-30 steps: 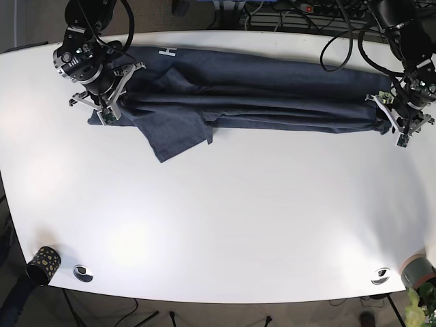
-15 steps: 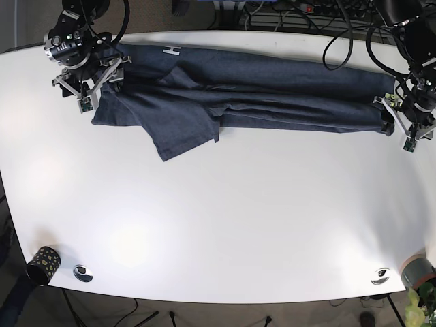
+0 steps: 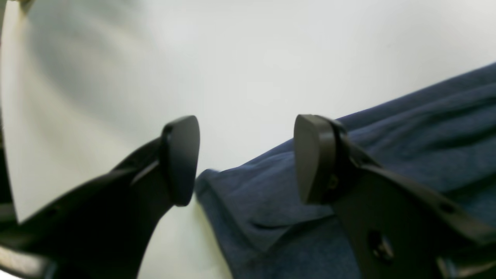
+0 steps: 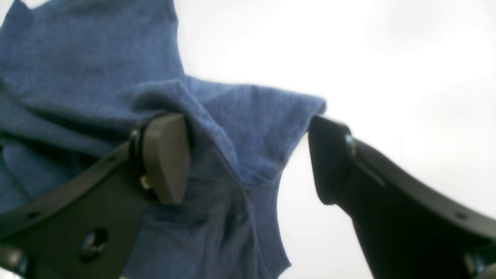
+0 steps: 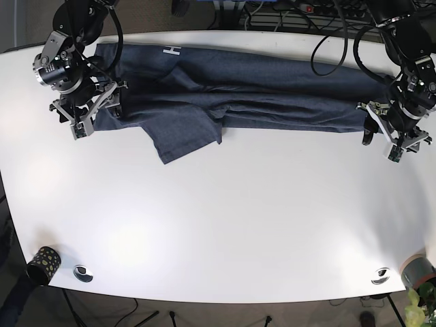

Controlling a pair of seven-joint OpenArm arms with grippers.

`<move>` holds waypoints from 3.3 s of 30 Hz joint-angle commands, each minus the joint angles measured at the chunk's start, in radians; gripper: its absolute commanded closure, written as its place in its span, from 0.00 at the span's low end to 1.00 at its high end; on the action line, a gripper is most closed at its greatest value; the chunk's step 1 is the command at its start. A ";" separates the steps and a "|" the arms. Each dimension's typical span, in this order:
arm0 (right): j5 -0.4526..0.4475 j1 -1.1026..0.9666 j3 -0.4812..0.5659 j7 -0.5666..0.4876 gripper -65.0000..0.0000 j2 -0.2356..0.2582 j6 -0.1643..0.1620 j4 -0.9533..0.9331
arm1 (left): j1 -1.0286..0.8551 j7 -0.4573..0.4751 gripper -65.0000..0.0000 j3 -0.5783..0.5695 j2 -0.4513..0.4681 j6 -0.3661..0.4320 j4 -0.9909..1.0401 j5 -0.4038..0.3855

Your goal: Fold the T-shirt properly

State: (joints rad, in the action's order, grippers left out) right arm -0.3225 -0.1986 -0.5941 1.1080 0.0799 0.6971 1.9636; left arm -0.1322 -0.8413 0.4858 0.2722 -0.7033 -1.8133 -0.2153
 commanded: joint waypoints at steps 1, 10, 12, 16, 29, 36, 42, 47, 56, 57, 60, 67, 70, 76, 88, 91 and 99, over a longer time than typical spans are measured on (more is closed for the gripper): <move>-0.019 0.046 0.003 -0.009 0.30 0.004 0.001 0.012 | 0.007 0.012 0.45 -0.014 -0.021 0.005 0.025 0.006; -0.019 0.100 0.098 0.030 0.30 -0.010 0.001 0.012 | -0.025 0.014 0.45 -0.005 -0.024 0.005 0.125 0.126; -0.019 0.104 0.125 0.030 0.30 -0.010 0.001 0.010 | -0.050 0.014 0.45 0.032 -0.023 0.005 0.129 0.124; -0.008 0.133 0.155 0.030 0.30 -0.030 0.001 0.000 | -0.051 0.014 0.45 0.058 -0.018 0.005 0.163 0.126; -0.005 0.290 0.205 -0.001 0.30 -0.030 0.001 -0.320 | -0.050 0.014 0.45 0.055 0.011 0.005 0.205 0.127; -0.005 0.347 0.208 -0.056 0.30 0.002 0.001 -0.479 | -0.050 0.014 0.45 0.057 0.011 0.005 0.208 0.124; -0.005 0.357 0.208 -0.078 0.30 0.018 0.001 -0.567 | -0.050 0.014 0.45 0.058 0.011 0.005 0.212 0.124; -0.007 0.350 0.216 -0.102 0.30 0.008 0.001 -0.573 | -0.050 0.014 0.45 0.057 0.009 0.005 0.212 0.124; -0.007 0.327 0.323 -0.110 0.30 -0.032 0.001 -0.571 | -0.048 0.014 0.45 0.055 0.008 0.005 0.212 0.124; -0.005 0.327 0.319 -0.110 0.30 -0.039 0.001 -0.573 | -0.048 0.014 0.45 0.055 0.008 0.005 0.212 0.124; -0.007 0.327 0.306 -0.111 0.30 -0.047 0.001 -0.573 | -0.048 0.014 0.45 0.055 0.008 0.005 0.214 0.124; -0.007 0.328 0.305 -0.162 0.62 -0.047 0.001 -0.573 | -0.048 0.014 0.45 0.055 0.008 0.005 0.214 0.124; -0.007 0.328 0.305 -0.168 0.91 -0.045 0.001 -0.568 | -0.048 0.014 0.45 0.055 0.008 0.005 0.214 0.126; -0.011 0.294 0.300 -0.154 1.00 -0.042 0.001 -0.445 | -0.048 0.015 0.45 0.015 0.008 0.005 0.215 0.129; -0.019 0.098 0.181 0.056 1.00 -0.045 0.001 -0.027 | -0.020 0.015 0.58 0.000 0.012 0.005 0.237 0.130; -0.019 0.054 0.170 0.068 1.00 -0.045 0.001 0.021 | -0.020 0.015 0.58 0.000 0.016 0.005 0.263 0.130; -0.036 -0.042 0.125 0.071 1.00 -0.045 0.001 0.032 | -0.020 0.015 0.58 -0.003 0.042 0.005 0.277 0.130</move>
State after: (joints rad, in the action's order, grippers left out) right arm -0.3416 -0.2359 -0.4564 1.1896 0.0250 0.6968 1.9759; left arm -0.1551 -0.8112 0.4786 0.2947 -0.7017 -1.5318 -0.1131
